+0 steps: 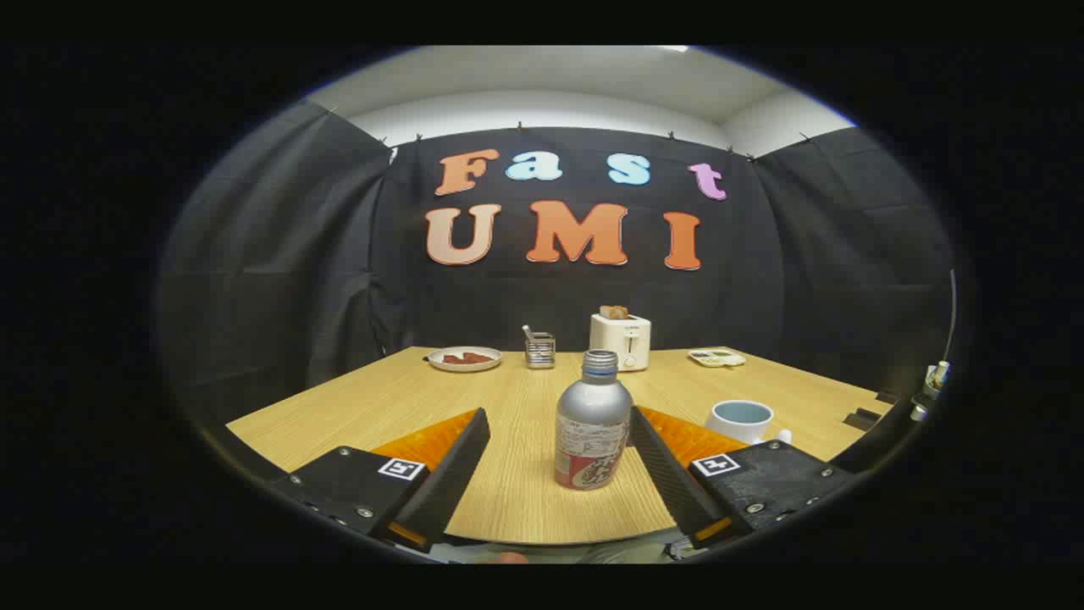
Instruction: Take the bottle from table, then pour the juice into the cup, finally place the bottle on the coaster
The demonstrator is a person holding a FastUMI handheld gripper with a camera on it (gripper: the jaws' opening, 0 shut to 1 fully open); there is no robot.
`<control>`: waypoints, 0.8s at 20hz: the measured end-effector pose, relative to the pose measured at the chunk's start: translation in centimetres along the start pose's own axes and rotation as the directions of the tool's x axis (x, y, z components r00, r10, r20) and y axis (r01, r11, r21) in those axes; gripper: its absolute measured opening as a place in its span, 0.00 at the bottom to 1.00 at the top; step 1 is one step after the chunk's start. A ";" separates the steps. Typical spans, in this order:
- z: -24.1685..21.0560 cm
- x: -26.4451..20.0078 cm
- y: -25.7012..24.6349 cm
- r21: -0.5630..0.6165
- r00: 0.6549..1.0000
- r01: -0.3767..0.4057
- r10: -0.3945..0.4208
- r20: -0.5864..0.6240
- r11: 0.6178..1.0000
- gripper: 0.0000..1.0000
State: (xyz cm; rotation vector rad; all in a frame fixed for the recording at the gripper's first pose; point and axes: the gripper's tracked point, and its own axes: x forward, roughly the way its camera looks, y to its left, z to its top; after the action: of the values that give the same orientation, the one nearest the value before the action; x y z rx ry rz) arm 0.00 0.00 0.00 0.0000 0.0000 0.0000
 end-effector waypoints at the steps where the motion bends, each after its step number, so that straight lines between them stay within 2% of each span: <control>1: 0.1 -0.1 0.0 0.003 1.000 0.000 0.000 0.002 1.000 0.98; 16: 1.7 -1.2 -1.1 0.026 0.999 0.049 -0.049 0.004 0.998 0.98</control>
State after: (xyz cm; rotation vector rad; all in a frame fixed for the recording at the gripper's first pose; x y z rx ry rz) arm -1.22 -1.09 1.73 0.0257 -0.0045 -0.0486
